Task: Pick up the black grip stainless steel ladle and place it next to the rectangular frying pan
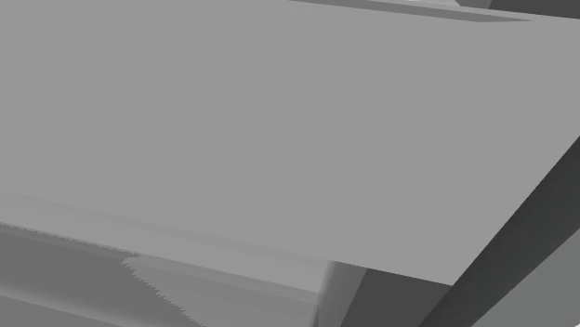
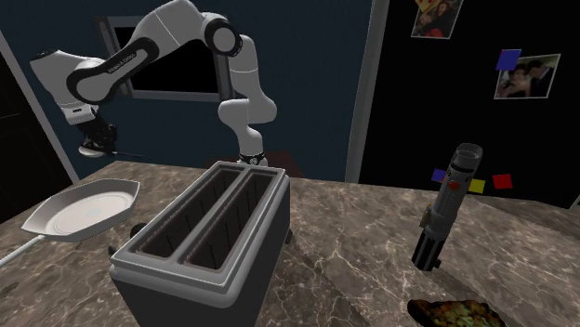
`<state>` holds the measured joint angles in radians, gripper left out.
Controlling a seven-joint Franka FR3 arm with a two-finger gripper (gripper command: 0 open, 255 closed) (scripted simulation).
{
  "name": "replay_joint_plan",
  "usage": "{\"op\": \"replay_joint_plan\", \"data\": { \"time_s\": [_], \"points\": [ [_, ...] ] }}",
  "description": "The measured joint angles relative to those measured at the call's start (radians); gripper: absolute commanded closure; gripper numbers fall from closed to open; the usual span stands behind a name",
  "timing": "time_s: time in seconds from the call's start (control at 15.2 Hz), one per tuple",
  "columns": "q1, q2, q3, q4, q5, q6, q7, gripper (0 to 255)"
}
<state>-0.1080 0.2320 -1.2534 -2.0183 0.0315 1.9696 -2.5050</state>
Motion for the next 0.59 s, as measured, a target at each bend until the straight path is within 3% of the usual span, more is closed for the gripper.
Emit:
{"op": "replay_joint_plan", "data": {
  "time_s": [0.59],
  "points": [
    [-0.075,0.087,0.073,-0.061,0.087,0.108,-0.046,255]
  ]
}}
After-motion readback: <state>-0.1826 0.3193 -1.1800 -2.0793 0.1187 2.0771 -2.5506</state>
